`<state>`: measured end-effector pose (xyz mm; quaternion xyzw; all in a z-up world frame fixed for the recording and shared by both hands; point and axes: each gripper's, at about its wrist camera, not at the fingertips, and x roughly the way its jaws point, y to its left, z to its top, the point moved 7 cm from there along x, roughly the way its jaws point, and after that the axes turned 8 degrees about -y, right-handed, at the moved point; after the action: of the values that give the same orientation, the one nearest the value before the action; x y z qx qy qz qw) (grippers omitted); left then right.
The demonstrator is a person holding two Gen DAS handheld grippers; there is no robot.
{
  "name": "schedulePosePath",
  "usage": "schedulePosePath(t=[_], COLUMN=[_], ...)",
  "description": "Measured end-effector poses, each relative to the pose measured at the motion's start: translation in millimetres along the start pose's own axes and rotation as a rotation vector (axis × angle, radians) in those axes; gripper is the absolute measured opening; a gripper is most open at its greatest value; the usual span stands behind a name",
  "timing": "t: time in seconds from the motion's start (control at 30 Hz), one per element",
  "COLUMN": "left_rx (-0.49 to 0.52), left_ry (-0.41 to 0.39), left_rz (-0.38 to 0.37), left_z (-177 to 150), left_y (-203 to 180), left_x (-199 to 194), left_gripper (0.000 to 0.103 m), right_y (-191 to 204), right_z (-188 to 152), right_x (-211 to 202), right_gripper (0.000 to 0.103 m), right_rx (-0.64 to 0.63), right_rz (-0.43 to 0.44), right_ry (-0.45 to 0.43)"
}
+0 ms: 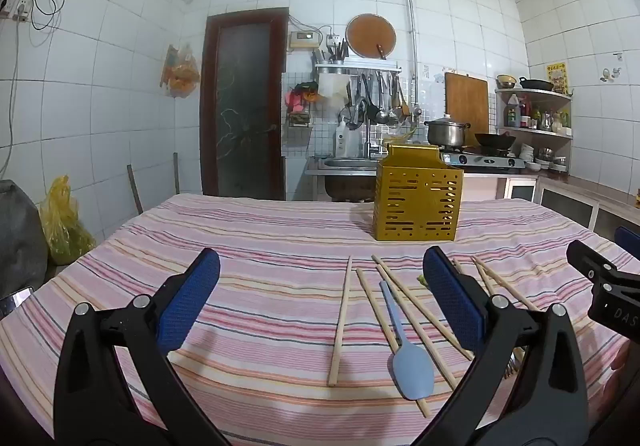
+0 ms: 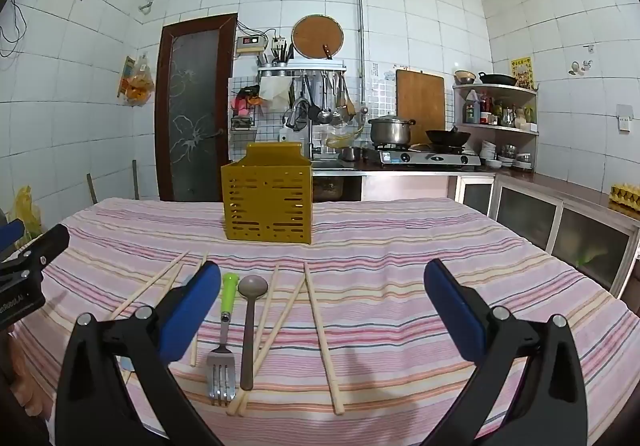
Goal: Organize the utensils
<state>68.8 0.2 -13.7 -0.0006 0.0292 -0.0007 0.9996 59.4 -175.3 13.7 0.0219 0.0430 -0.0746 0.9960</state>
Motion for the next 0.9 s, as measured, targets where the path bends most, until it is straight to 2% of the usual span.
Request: schedulePosePath(t=[0.9], left_rx=[-0.001], left_ry=[-0.004], left_rz=[0.006], left_z=[0.2], left_y=[1.4], left_x=[1.0], left_gripper=[0.098], right_y=[0.7], right_z=[0.2], right_x=[-1.4], right_gripper=[0.099], right_rx=[-0.009], right_rz=[-0.003], right_ry=[0.000])
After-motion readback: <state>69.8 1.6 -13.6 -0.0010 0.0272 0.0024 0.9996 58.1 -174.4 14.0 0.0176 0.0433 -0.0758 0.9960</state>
